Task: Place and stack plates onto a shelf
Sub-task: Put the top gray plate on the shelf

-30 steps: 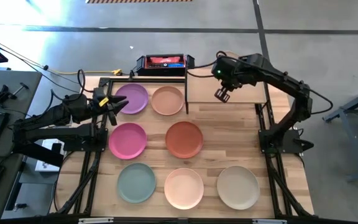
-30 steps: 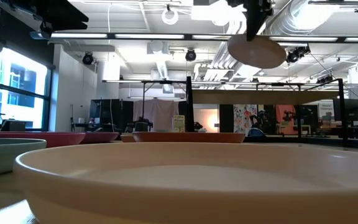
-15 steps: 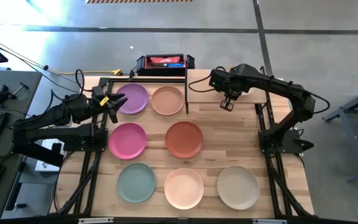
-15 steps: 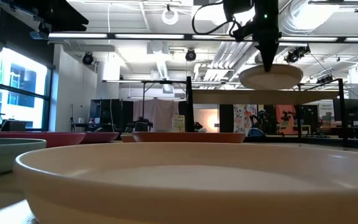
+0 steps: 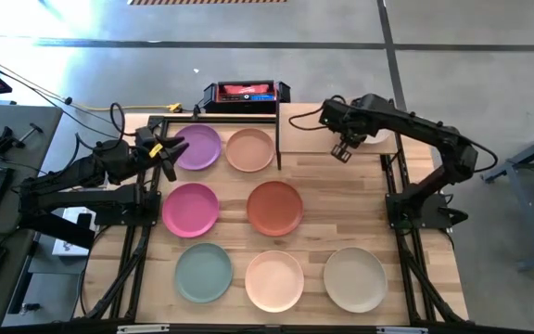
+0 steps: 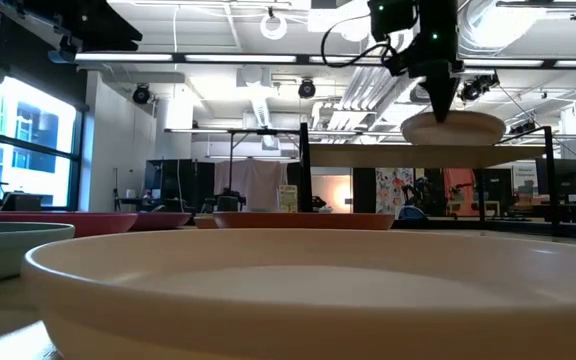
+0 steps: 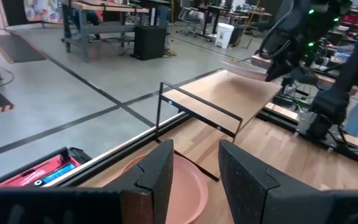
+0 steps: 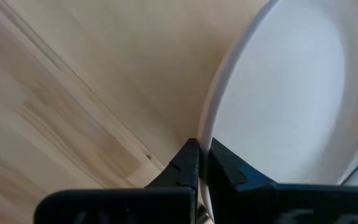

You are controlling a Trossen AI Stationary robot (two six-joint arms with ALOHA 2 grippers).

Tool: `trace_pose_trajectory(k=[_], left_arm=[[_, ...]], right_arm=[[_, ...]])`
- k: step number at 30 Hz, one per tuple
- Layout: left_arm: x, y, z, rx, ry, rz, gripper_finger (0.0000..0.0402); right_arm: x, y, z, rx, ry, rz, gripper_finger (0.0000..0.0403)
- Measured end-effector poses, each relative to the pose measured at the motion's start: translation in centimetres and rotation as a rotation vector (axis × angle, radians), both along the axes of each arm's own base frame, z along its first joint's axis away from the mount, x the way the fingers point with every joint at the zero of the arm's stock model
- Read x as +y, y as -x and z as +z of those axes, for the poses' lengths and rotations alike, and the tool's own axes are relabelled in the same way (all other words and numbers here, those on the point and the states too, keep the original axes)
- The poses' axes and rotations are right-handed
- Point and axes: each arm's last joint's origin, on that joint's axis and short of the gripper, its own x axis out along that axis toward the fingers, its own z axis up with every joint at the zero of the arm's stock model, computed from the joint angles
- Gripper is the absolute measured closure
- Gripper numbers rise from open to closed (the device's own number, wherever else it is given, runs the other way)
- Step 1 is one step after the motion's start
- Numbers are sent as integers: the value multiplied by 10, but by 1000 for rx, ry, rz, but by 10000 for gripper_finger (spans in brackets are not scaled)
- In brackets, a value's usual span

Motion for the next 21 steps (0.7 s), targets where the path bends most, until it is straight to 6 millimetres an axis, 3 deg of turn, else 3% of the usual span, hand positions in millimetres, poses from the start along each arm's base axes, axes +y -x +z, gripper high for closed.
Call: trace_pose_trajectory(k=[21], left_arm=[[1, 0, 0, 1, -3, 22, 287]], right_arm=[[-22, 14, -1, -105, -169, -58, 403]])
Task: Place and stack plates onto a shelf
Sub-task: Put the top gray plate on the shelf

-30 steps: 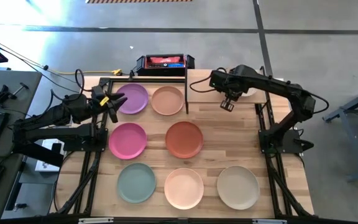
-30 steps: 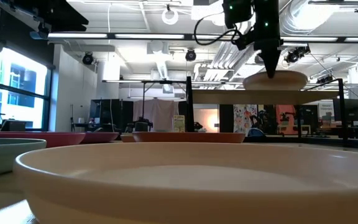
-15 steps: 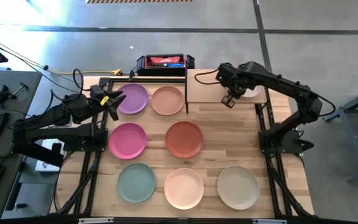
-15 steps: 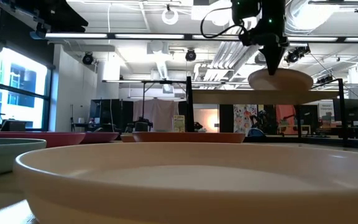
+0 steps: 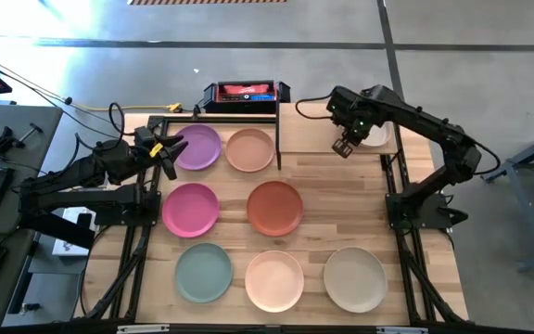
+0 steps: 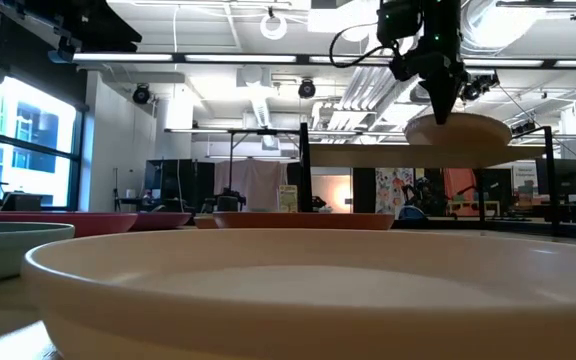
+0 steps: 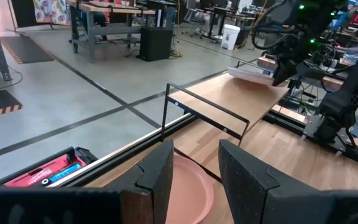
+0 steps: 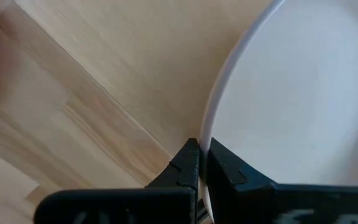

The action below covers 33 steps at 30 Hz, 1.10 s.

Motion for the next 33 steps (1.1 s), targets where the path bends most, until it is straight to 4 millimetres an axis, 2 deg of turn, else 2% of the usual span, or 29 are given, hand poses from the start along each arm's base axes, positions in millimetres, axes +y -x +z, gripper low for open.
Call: trace_pose_trajectory(k=[6, 33], left_arm=[[0, 0, 0, -3, 4, 1, 287], [0, 0, 0, -15, 20, 4, 287]], right_arm=[[-8, -1, -6, -5, -47, 7, 403], [-7, -1, -6, 0, -56, 8, 402]])
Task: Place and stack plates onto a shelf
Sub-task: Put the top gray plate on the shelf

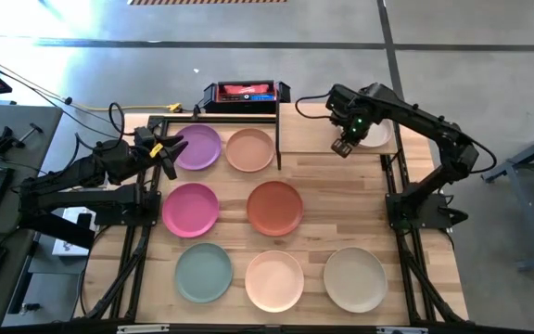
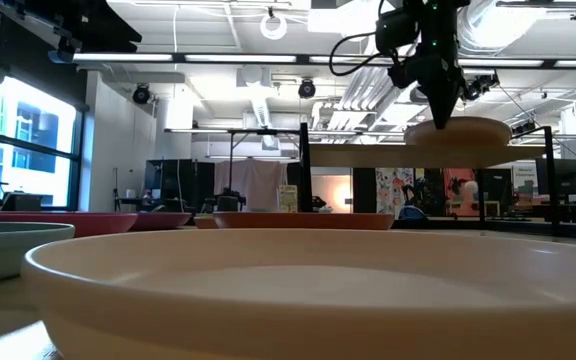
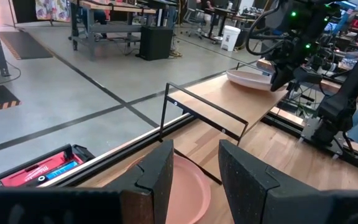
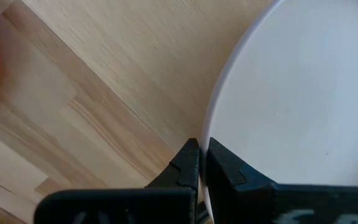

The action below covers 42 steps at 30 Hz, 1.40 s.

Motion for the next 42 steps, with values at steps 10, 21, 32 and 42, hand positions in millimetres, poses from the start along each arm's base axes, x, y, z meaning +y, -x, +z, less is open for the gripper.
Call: trace_pose_trajectory(k=[10, 21, 32, 42], left_arm=[[0, 0, 2, -23, -5, 0, 287], [0, 0, 2, -23, -6, 0, 287], [0, 0, 2, -23, -6, 0, 287], [0, 0, 2, -23, -6, 0, 287]], right_arm=[[-5, 6, 0, 20, -13, -23, 402], [-16, 17, 0, 9, -48, -57, 402], [-17, 13, 0, -58, -70, -6, 402], [-15, 10, 0, -59, -65, 44, 402]])
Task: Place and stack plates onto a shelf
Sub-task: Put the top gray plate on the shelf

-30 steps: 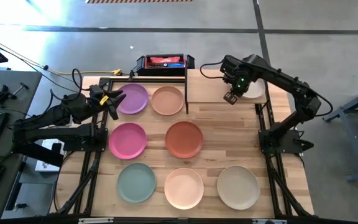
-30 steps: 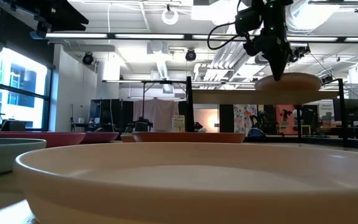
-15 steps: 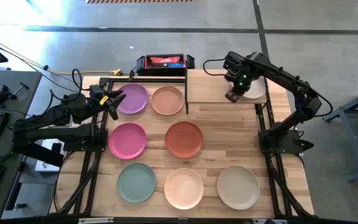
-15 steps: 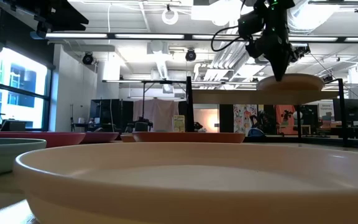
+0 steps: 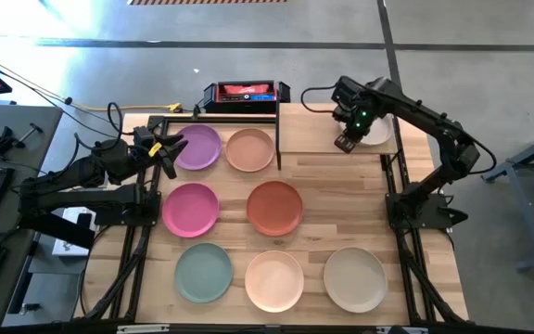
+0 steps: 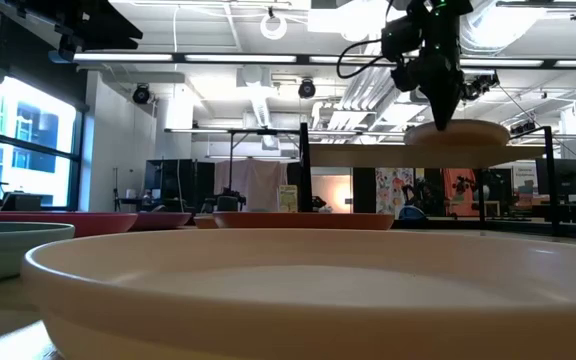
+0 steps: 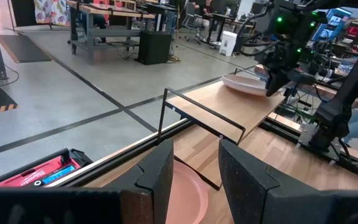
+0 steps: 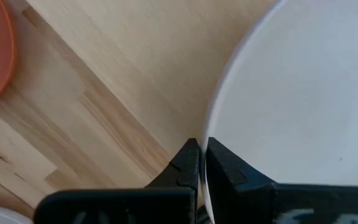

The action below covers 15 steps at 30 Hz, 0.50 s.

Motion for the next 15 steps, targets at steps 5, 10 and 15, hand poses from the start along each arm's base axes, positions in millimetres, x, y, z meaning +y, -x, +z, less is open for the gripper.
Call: trace_pose_trajectory(k=[5, 10, 15], left_arm=[[0, 0, 0, 0, 0, 0, 287], [0, 0, 0, 0, 0, 0, 287], [0, 0, 0, 1, 1, 0, 287]], right_arm=[[0, -1, 0, -4, 1, 7, 402], [0, 0, 0, -1, -3, 3, 373], [-1, -1, 0, -12, 9, 8, 324]])
